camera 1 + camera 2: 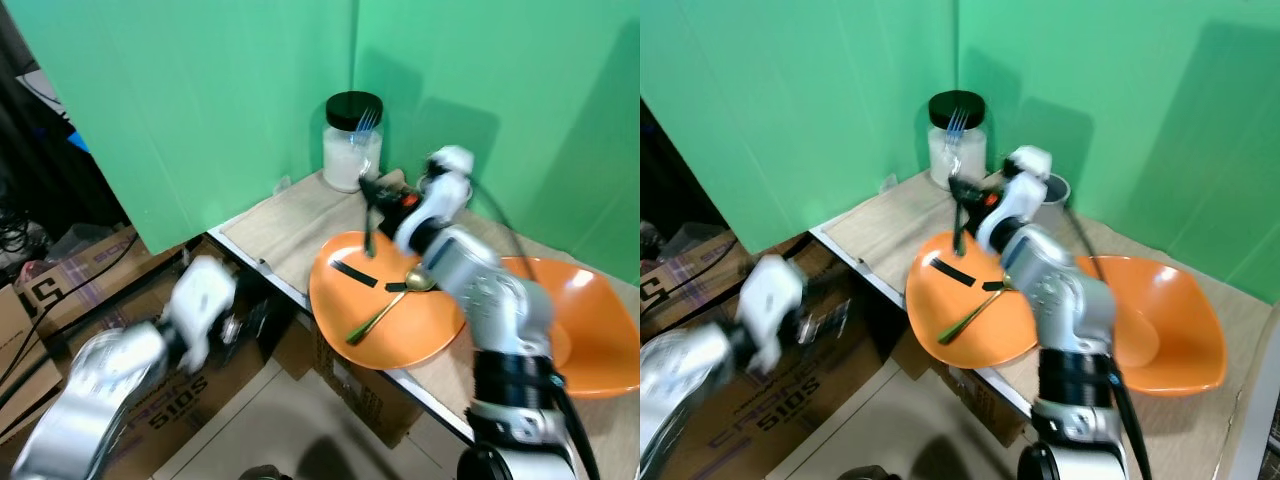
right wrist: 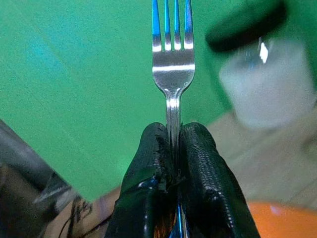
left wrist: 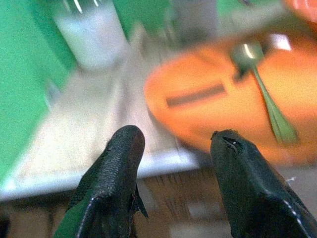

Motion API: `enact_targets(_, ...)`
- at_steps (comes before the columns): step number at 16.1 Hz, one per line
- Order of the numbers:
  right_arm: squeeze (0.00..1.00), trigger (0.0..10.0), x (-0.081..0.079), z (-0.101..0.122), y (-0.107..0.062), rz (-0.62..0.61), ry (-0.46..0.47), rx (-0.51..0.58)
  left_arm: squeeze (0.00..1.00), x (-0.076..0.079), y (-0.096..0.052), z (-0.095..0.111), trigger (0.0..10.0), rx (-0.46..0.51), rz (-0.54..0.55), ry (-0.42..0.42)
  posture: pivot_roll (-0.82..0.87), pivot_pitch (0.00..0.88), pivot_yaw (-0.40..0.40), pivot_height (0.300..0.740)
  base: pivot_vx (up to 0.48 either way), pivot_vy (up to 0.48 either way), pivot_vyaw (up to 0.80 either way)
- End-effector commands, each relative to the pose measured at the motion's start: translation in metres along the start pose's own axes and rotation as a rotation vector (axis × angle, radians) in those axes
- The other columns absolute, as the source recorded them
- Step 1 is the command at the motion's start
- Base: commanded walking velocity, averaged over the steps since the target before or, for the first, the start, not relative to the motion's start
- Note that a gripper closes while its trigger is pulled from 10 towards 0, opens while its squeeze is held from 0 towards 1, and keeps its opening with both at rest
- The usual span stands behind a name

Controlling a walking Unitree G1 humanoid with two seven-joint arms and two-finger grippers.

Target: Setting the table

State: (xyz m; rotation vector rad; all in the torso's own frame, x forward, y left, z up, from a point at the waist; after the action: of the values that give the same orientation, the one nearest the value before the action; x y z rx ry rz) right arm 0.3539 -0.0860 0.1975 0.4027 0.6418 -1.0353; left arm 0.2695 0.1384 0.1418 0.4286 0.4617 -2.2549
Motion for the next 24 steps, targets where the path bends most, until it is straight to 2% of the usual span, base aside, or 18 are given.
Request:
enact_targets(1, 0.00, 10.0, -0.003, 0.016, -0.012, -0.010, -0.046, 0.076, 0.00, -0.010, 0.005, 0.004, 10.0, 0.006, 0.073, -0.014, 0.07, 0.000, 0.072, 0.740, 0.000, 0.000, 0.00)
enact_targets(2, 0.00, 10.0, -0.002, 0.026, -0.024, -0.042, -0.102, 0.114, 0.00, -0.016, 0.013, 0.010, 10.0, 0.024, 0.127, -0.024, 0.06, 0.000, 0.075, 0.740, 0.000, 0.000, 0.00)
enact_targets(3, 0.00, 10.0, -0.006, 0.038, -0.043, -0.076, -0.248, 0.161, 0.00, -0.024, 0.022, 0.024, 10.0, 0.070, 0.217, -0.044, 0.06, 0.000, 0.079, 0.740, 0.000, 0.000, -0.80)
enact_targets(4, 0.00, 10.0, -0.012, 0.043, -0.054, -0.083, -0.321, 0.188, 0.00, -0.028, 0.024, 0.033, 10.0, 0.093, 0.272, -0.052, 0.06, 0.000, 0.079, 0.740, 0.000, 0.000, -0.80)
enact_targets(6, 0.00, 10.0, -0.020, 0.047, -0.064, -0.104, -0.354, 0.232, 0.00, -0.026, 0.024, 0.037, 10.0, 0.089, 0.318, -0.043, 0.05, 0.000, 0.070, 0.740, 0.000, 0.000, -0.80)
enact_targets(7, 0.00, 10.0, -0.022, 0.047, -0.071, -0.112, -0.390, 0.247, 0.00, -0.018, 0.026, 0.039, 10.0, 0.087, 0.327, -0.045, 0.06, 0.000, 0.063, 0.740, 0.000, 0.000, -0.80)
enact_targets(11, 0.00, 10.0, -0.014, 0.054, -0.078, -0.192, -0.318, 0.326, 0.00, -0.024, 0.023, 0.036, 10.0, 0.078, 0.468, -0.103, 0.06, 0.000, 0.031, 0.740, 0.000, 0.000, -0.80)
enact_targets(12, 0.00, 10.0, -0.010, 0.055, -0.079, -0.221, -0.336, 0.330, 0.00, -0.023, 0.023, 0.033, 10.0, 0.054, 0.476, -0.099, 0.07, 0.000, 0.025, 0.740, 0.000, 0.000, -0.80)
enact_targets(13, 0.00, 10.0, -0.006, 0.045, -0.077, -0.216, -0.319, 0.267, 0.00, -0.019, 0.023, 0.032, 10.0, 0.032, 0.433, -0.108, 0.08, 0.000, 0.006, 0.740, 0.000, 0.000, -0.80)
enact_targets(14, 0.00, 10.0, -0.003, 0.036, -0.076, -0.226, -0.298, 0.227, 0.00, -0.022, 0.019, 0.031, 10.0, 0.032, 0.437, -0.117, 0.07, 0.000, 0.011, 0.740, 0.000, 0.000, -0.80)
enact_targets(15, 0.00, 10.0, -0.001, 0.033, -0.079, -0.239, -0.331, 0.229, 0.00, -0.028, 0.016, 0.025, 10.0, 0.015, 0.481, -0.117, 0.06, 0.000, 0.023, 0.740, 0.000, 0.000, -0.80)
enact_targets(19, 0.00, 10.0, 0.007, 0.037, -0.083, -0.278, -0.343, 0.236, 0.00, -0.032, 0.016, 0.031, 10.0, 0.019, 0.472, -0.063, 0.07, 0.000, 0.022, 0.740, 0.000, 0.000, -0.80)
enact_targets(21, 0.00, 10.0, 0.007, 0.040, -0.082, -0.293, -0.345, 0.252, 0.00, -0.038, 0.016, 0.026, 10.0, -0.001, 0.469, -0.032, 0.06, 0.000, 0.032, 0.740, 0.000, 0.000, -0.80)
enact_targets(24, 0.00, 10.0, 0.008, 0.045, -0.084, -0.314, -0.350, 0.281, 0.00, -0.041, 0.019, 0.029, 10.0, 0.013, 0.471, -0.036, 0.05, 0.000, 0.043, 0.740, 0.000, 0.000, -0.80)
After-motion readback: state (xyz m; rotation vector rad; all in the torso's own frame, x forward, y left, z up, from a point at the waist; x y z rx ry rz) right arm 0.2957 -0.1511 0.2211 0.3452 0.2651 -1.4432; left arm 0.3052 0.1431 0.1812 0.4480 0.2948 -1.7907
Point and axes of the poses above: a point about 5 cm out from each wrist's last joint towards the gripper, its own y axis pointing out of the wrist towards the gripper, its own z axis along the axis of the wrist's last joint, x = y × z, the point moved 4 cm from there along y, pointing out of the wrist towards the gripper, and after that the axes turned 13 degrees about y, right-handed, at the moved point
